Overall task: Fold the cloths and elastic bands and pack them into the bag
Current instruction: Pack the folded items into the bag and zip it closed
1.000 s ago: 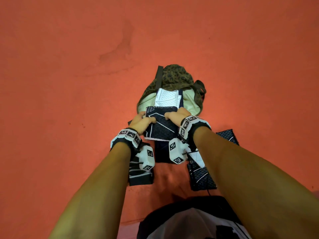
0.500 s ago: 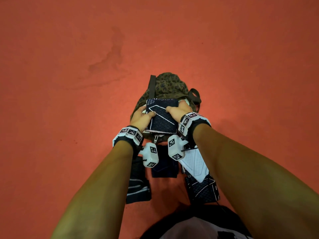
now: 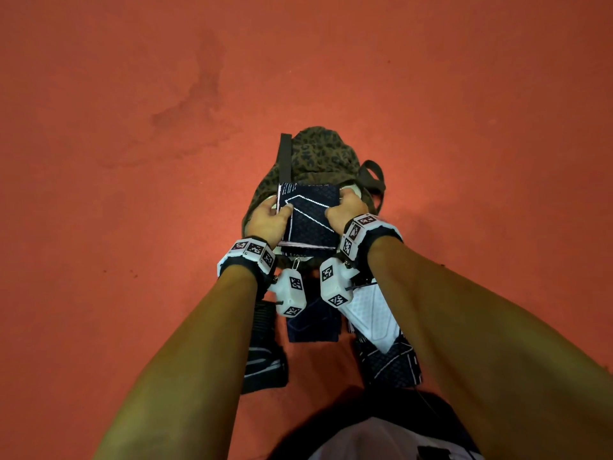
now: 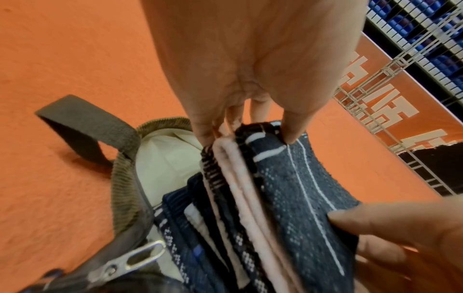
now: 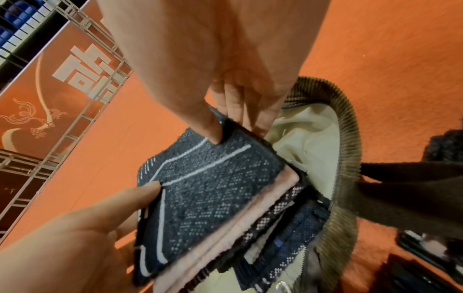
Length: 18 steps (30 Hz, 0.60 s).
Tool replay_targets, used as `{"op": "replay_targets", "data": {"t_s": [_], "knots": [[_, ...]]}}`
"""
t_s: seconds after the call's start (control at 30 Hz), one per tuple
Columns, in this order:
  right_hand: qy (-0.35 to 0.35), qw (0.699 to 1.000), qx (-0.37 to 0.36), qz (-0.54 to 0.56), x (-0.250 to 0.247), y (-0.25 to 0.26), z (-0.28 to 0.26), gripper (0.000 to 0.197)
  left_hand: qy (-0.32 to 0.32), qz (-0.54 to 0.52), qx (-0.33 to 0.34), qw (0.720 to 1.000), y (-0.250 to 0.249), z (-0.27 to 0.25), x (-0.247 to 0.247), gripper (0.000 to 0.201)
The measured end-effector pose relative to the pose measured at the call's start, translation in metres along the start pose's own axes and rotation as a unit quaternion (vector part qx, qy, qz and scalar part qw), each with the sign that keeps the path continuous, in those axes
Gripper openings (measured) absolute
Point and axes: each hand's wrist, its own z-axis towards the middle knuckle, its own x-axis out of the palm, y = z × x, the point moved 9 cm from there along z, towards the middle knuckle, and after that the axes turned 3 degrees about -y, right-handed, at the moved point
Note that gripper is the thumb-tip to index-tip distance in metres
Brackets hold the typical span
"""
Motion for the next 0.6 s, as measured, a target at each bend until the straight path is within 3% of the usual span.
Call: {"op": "replay_targets", "data": {"t_s": [0.23, 0.33, 0.6], "knots": [[-0.001, 1.000, -0.005, 0.019, 0.002, -0.001, -0.016, 0.026, -0.002, -0.051, -0.010, 0.999, -0.007, -0.028, -0.009, 0.033], [-0.005, 1.000, -0.012, 0.025, 0.000, -0.005, -0.029, 0.033, -0.005, -0.048, -0.025, 0.999, 0.009, -0.039, -0.015, 0.048], [-0.009, 0.999, 0.007, -0.038, 0.001, -0.024, -0.072, 0.045, -0.001, -0.026, -0.035, 0.999, 0.042, -0.071, -0.023, 0.045]]}}
